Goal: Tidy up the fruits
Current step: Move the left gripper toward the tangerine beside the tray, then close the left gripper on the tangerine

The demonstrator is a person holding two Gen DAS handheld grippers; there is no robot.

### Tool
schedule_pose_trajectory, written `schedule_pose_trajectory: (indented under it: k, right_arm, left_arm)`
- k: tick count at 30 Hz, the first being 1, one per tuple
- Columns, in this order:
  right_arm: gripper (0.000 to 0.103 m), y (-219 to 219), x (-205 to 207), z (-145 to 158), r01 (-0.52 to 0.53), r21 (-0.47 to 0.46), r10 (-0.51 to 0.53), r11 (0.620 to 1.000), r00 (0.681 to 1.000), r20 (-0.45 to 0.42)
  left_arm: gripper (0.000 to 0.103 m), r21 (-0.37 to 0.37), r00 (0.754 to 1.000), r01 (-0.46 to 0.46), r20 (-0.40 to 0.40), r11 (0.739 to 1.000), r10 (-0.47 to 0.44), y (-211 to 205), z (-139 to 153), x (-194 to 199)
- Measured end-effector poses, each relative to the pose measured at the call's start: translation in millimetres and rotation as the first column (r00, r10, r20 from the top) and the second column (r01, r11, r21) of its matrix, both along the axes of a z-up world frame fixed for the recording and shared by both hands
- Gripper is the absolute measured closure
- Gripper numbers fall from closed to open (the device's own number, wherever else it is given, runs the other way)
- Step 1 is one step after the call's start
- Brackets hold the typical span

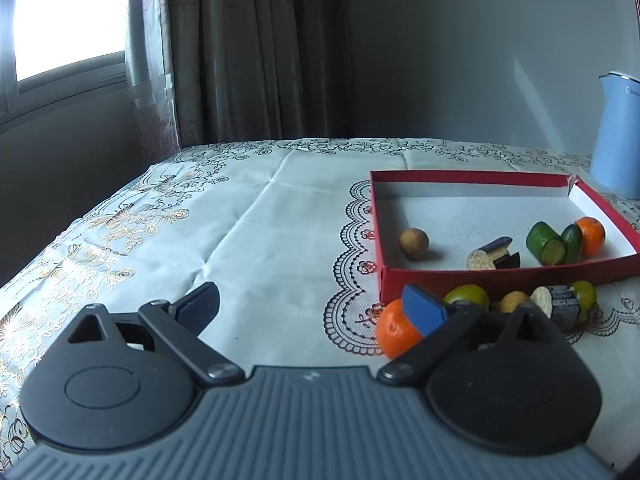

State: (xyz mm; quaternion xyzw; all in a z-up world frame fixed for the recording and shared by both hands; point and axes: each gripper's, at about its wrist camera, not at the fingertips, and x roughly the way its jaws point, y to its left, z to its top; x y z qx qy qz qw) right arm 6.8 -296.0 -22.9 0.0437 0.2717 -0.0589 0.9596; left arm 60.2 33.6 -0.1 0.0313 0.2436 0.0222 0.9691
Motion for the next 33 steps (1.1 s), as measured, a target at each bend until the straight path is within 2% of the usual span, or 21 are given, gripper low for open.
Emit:
schedule_pose_trajectory:
  k: [5,12,15,18,23,26,29,30,31,33]
  right_arm:
    - [0.031,-2,0,0,-0.005,0.013,0.005,1.000,1.000,-0.001]
    - [0.031,-3,-1,0,-0.008,0.025,0.008,1.000,1.000,0.002]
    - [0.031,-3,-1,0,-0.009,0.028,0.009,1.000,1.000,0.001]
    - [0.031,-3,0,0,-0.010,0.029,0.010,1.000,1.000,0.001]
    - [0.031,-4,0,0,-0.010,0.033,0.010,0.999,1.000,0.000]
    - [0.031,-4,0,0,-0.009,0.035,0.009,0.999,1.000,-0.001]
    - [0.031,-4,0,0,-0.009,0.033,0.009,0.999,1.000,-0.003]
    - [0.031,-4,0,0,-0.009,0.032,0.009,0.999,1.000,-0.004]
    - [0.031,-3,1,0,-0.008,0.031,0.008,0.999,1.000,-0.005]
    - [0.031,-3,1,0,-0.006,0.030,0.007,1.000,1.000,-0.006]
  left_arm:
    - [0.004,0.031,0.998,0.056,0.004,0.998,-0.056,-7,-6,-4]
    - [0.006,0.025,0.991,0.136,-0.004,0.990,-0.136,-16,-11,-4]
    - [0.008,0.026,0.988,0.147,-0.040,0.989,-0.146,-19,-15,4]
    - [0.009,-0.013,0.984,0.156,-0.086,0.988,-0.157,-17,-17,15]
    - [0.013,-0.026,0.980,0.171,-0.102,0.985,-0.173,-20,-19,21]
    - [0.023,-0.042,0.979,0.174,-0.102,0.984,-0.178,-19,-18,21]
    - [0.046,-0.081,0.970,0.212,-0.105,0.974,-0.220,-21,-16,18]
    - [0.057,-0.083,0.967,0.226,-0.104,0.971,-0.234,-23,-15,16]
    - [0.061,-0.077,0.965,0.233,-0.102,0.969,-0.240,-25,-15,15]
    - [0.061,-0.045,0.968,0.229,-0.090,0.972,-0.233,-31,-16,12]
